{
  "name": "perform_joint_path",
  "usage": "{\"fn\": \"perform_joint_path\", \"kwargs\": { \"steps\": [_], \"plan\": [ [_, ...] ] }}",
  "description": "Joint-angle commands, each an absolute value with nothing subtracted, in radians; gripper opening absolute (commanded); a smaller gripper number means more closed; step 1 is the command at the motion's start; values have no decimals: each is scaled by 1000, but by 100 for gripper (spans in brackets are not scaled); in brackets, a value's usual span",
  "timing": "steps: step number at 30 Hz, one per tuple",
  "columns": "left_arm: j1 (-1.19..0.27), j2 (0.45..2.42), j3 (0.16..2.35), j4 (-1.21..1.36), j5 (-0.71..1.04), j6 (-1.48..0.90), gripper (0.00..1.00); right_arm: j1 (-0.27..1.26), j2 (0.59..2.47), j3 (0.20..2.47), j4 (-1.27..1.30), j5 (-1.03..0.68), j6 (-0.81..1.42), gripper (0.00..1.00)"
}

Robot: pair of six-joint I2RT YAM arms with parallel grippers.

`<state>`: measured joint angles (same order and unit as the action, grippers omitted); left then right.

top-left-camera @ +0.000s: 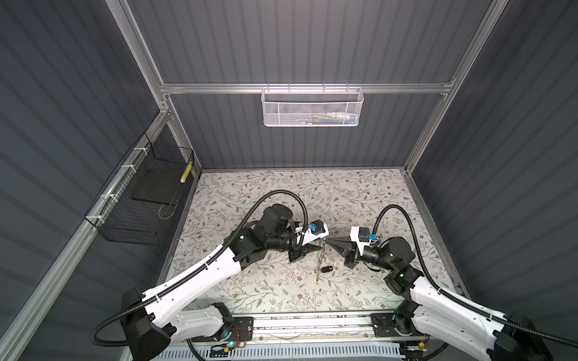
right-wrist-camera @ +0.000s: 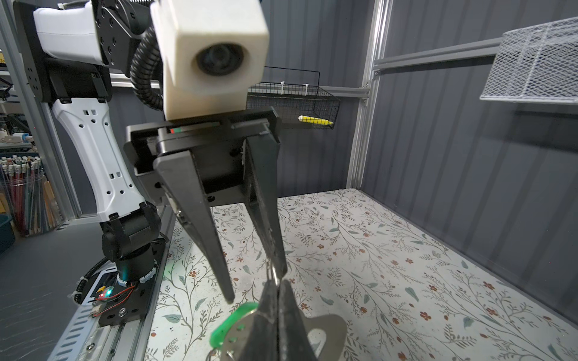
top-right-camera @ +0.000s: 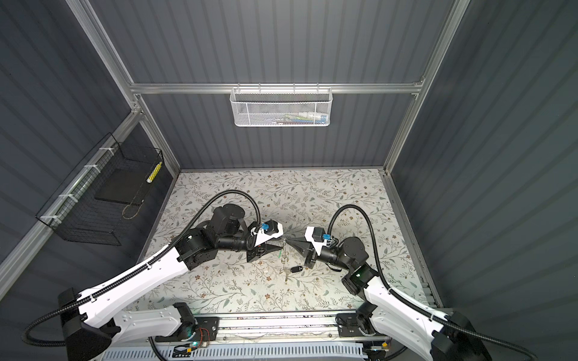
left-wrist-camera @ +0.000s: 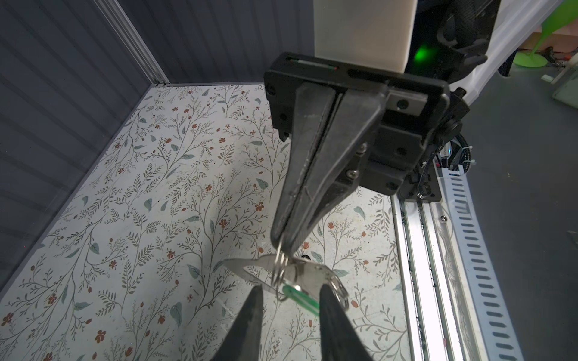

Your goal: Put the keys on the keyring

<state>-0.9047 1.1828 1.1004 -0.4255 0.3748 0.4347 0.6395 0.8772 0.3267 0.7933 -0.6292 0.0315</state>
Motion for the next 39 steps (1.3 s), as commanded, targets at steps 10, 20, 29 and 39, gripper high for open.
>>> {"fn": "perform_joint_path", "kwargs": {
  "steps": [10, 20, 29, 39],
  "plan": [
    [-907, 1212, 1159, -469, 407, 482, 26, 639, 881, 320, 836, -658, 42, 0],
    [-907, 1187, 1155, -472, 356, 479, 35, 640, 882, 314, 834, -672, 34, 0],
    [-907, 1200, 1161, -465, 396, 481, 25, 639, 888, 316, 841, -684, 37, 0],
    [-908, 1210, 1155, -448, 433, 494, 13, 639, 909, 322, 852, -711, 44, 0]
  ]
}}
